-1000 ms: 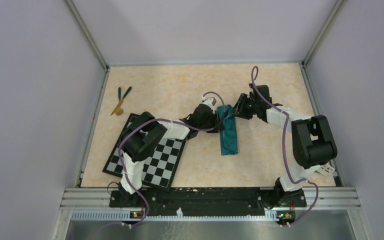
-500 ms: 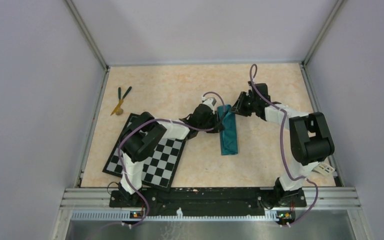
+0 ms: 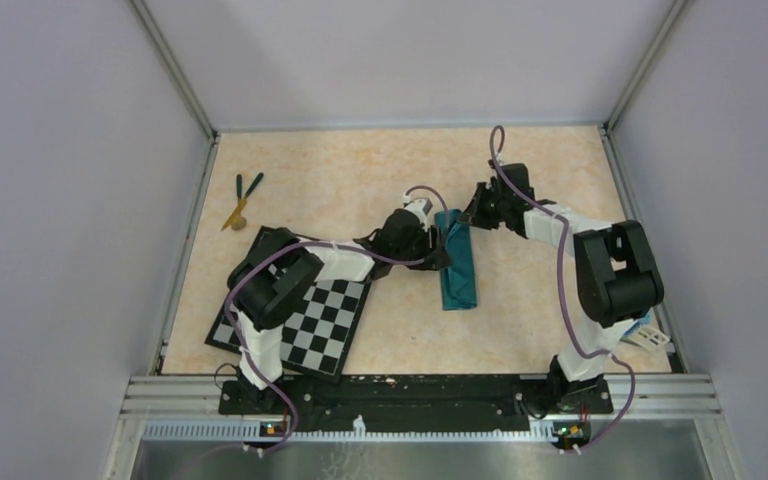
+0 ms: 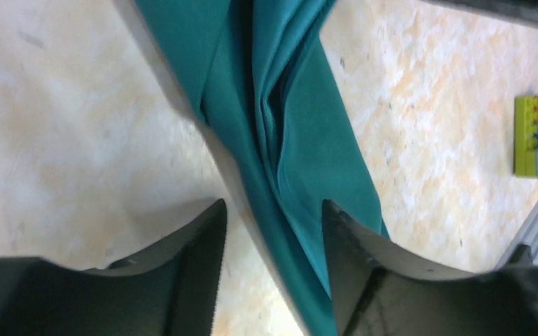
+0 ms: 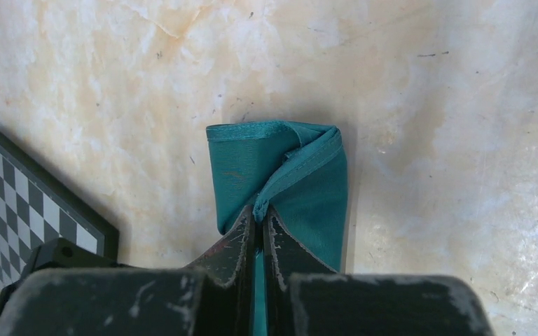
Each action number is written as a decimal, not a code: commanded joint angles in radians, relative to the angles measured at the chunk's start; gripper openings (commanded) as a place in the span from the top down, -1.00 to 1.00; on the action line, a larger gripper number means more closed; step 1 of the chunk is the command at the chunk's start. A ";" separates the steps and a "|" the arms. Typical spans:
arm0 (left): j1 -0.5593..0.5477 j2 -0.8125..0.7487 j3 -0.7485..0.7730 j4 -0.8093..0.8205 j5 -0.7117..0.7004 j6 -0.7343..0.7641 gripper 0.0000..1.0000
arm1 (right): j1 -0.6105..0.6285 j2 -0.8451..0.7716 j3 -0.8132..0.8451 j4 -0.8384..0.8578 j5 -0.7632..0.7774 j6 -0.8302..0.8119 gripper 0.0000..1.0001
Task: Fold the napkin into a case and place the utensils inside
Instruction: Stuff the top corner of the smaller-rectangle-folded napkin at the center of the board.
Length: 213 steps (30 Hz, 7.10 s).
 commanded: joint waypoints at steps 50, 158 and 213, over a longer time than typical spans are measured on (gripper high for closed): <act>0.016 -0.010 0.161 0.041 -0.174 0.541 0.18 | -0.017 0.041 0.028 0.104 -0.163 0.008 1.00; 0.137 0.038 0.115 0.197 0.111 0.283 1.00 | 0.131 0.292 -0.060 0.535 -0.151 0.298 0.92; 0.149 -0.008 0.056 0.188 0.068 0.272 1.00 | 0.065 0.232 -0.015 0.497 -0.296 0.236 1.00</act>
